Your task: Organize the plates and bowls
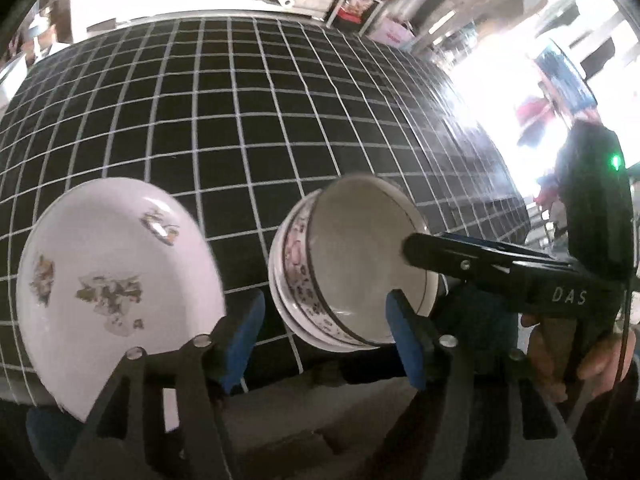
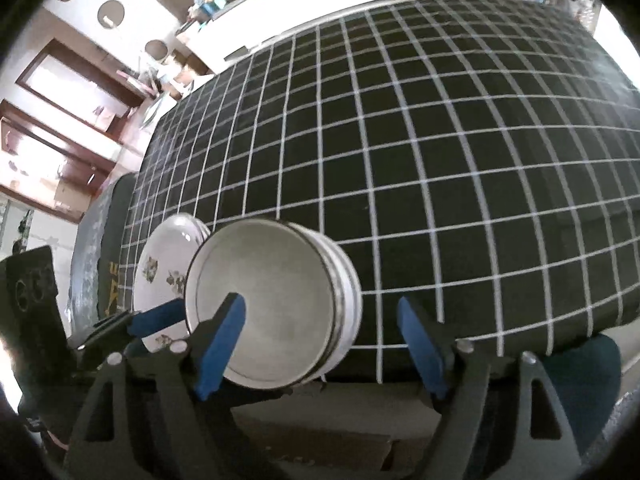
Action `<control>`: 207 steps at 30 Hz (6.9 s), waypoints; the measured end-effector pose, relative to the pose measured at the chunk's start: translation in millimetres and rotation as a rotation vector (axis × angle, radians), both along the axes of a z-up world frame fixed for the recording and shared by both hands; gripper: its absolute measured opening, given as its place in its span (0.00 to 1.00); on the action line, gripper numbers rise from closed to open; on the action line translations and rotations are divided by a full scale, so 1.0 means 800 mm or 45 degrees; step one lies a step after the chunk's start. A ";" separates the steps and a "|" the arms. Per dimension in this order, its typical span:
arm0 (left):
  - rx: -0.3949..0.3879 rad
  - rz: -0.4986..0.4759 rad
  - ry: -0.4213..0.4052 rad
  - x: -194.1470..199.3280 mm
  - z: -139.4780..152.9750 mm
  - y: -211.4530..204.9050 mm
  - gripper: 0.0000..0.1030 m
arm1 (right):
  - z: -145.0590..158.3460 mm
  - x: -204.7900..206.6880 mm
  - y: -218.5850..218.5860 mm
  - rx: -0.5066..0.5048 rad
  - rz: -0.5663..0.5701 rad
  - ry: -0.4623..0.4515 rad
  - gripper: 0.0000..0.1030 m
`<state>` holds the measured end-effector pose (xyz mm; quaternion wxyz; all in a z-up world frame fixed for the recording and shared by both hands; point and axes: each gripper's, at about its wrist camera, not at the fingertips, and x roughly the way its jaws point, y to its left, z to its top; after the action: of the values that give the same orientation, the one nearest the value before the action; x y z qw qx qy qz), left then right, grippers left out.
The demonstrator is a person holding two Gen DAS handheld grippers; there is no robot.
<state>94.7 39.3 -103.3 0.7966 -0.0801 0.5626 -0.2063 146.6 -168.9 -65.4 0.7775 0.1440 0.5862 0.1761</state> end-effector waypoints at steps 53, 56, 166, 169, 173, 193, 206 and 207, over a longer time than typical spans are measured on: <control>0.094 0.047 0.115 0.060 -0.094 -0.119 0.68 | -0.054 0.011 -0.026 0.120 -0.157 0.266 0.78; 0.074 0.062 0.106 0.067 -0.083 -0.121 0.68 | -0.036 0.015 -0.021 0.094 -0.151 0.252 0.78; 0.310 0.467 -0.873 -0.176 0.169 0.040 0.68 | 0.201 -0.178 0.073 -0.311 0.025 -0.842 0.82; 0.324 0.441 -0.892 -0.189 0.168 0.033 0.78 | 0.206 -0.201 0.070 -0.321 0.028 -0.933 0.92; 0.320 0.421 -0.940 -0.204 0.169 0.020 0.86 | 0.201 -0.218 0.064 -0.347 0.021 -0.986 1.00; 0.373 0.420 -0.945 -0.221 0.156 0.002 1.00 | 0.184 -0.240 0.050 -0.344 -0.013 -0.973 1.00; 0.380 0.425 -0.939 -0.223 0.155 0.000 1.00 | 0.179 -0.240 0.052 -0.335 0.002 -0.965 1.00; 0.379 0.425 -0.938 -0.222 0.155 0.000 1.00 | 0.179 -0.239 0.051 -0.335 0.003 -0.965 1.00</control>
<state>-83.2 39.5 21.0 0.9696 0.0249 0.2434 -0.0062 -45.0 -128.2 77.9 0.9503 -0.0324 0.2757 0.1411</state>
